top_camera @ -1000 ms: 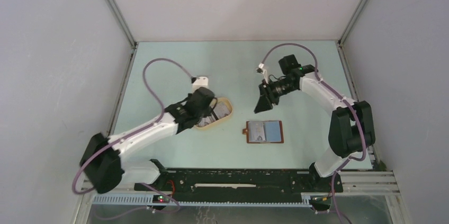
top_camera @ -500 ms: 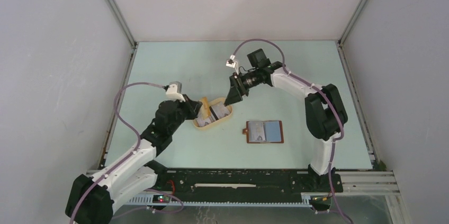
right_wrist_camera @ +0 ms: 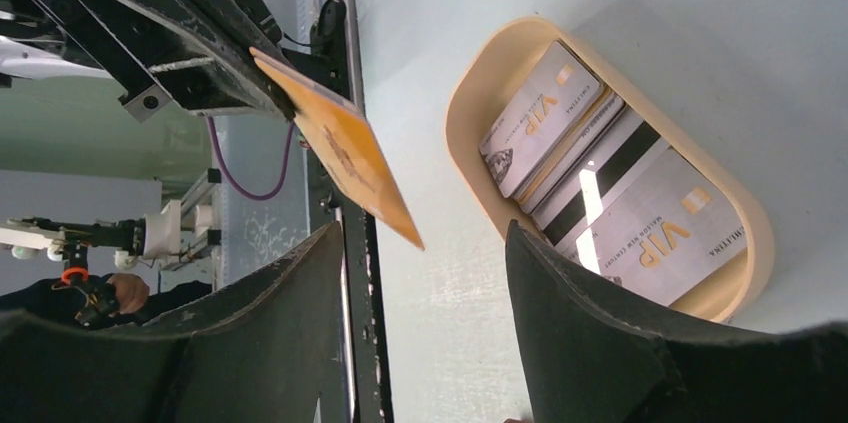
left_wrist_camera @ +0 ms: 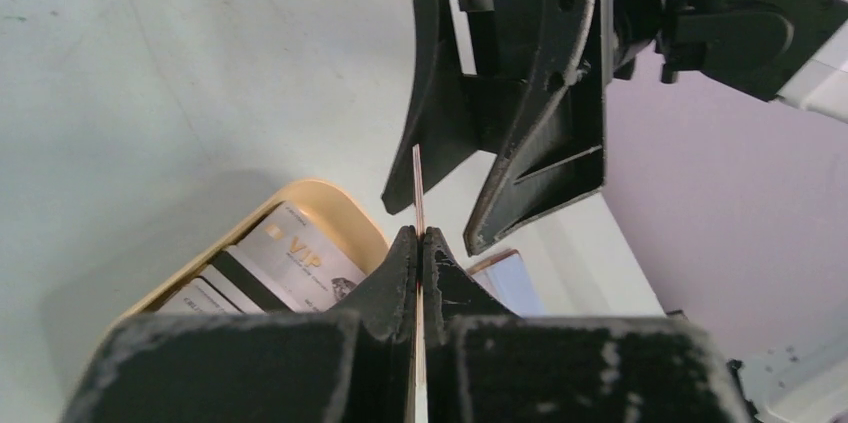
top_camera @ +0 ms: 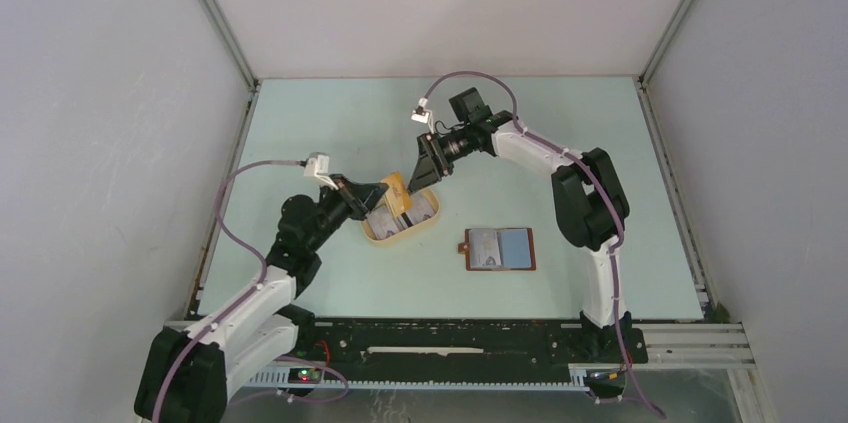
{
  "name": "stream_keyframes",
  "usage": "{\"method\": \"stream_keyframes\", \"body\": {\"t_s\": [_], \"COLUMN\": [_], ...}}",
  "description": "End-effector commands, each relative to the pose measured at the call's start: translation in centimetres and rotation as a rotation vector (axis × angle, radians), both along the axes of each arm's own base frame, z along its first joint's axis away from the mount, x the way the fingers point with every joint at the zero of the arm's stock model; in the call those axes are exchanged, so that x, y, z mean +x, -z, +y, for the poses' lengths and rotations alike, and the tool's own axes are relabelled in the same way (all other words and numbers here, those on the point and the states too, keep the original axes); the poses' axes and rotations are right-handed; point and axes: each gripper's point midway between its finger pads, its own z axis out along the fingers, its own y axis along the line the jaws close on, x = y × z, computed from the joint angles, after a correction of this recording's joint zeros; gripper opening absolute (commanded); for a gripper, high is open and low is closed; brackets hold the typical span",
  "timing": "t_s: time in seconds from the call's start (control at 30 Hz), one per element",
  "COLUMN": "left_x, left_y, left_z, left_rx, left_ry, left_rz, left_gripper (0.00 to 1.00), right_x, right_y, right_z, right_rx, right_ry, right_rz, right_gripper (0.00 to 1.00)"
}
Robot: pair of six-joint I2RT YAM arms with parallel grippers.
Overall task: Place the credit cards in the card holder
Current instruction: Pick up the credit card from the storage box, then place the credit card in the storage box.
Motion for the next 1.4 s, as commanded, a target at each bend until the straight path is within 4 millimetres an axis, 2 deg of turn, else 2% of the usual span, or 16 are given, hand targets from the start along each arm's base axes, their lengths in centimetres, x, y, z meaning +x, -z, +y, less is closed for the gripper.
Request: {"method": "stream_keyframes", "body": {"t_s": [0.0,0.1,0.23,0.47,0.53,0.8,0.93,1.0,1.17,1.37], "left_x": [-0.5,-0.3,-0.1,0.1,0.2,0.2,-0.1,-0.3,-1.3,-1.8], "left_y": [-1.8,-1.9,-2.5,-2.5,-2.4,-2.5,-2.5,-2.6,-2.6,-2.4], "left_z": [-0.9,-1.1,-1.4,-1.6,-1.6,-1.7,-1.9,-2.0,-2.6,-3.1], "left_rx": [-0.103,-0.127,-0.161,-0.191,-0.193,-0.207,-0.224,-0.234,-0.258,-0.26], "left_ry": [0.074,0.079,0.09,0.096,0.097,0.104,0.135,0.165,0.252,0.305], "left_rz": [-0.045,-0.042,-0.049,-0.04,-0.035,-0.029,-0.01,-0.005,0.008,0.024], "left_gripper": [0.0,0.0,0.0,0.0,0.0,0.01,0.18,0.31,0.53,0.53], "right_x": [-0.5,-1.1,-1.6,-1.9,-1.9,-2.4,-2.5,-2.6,-3.2,-3.3], "right_y": [-2.7,-3.6,-3.7,-4.1,-4.4,-4.9,-5.2,-5.4,-5.9,-6.7], "right_z": [0.8,1.1,1.5,1.9,2.0,1.8,1.4,1.2,0.8,0.5], "right_rx": [0.071,0.103,0.103,0.104,0.109,0.141,0.158,0.168,0.193,0.214], "right_ry": [-0.057,-0.092,-0.102,-0.094,-0.093,-0.111,-0.121,-0.132,-0.165,-0.183], "right_rz": [0.012,0.023,0.04,0.076,0.089,0.139,0.156,0.166,0.184,0.195], "right_gripper": [0.7,0.7,0.69,0.6,0.55,0.18,0.0,0.0,0.0,0.0]}}
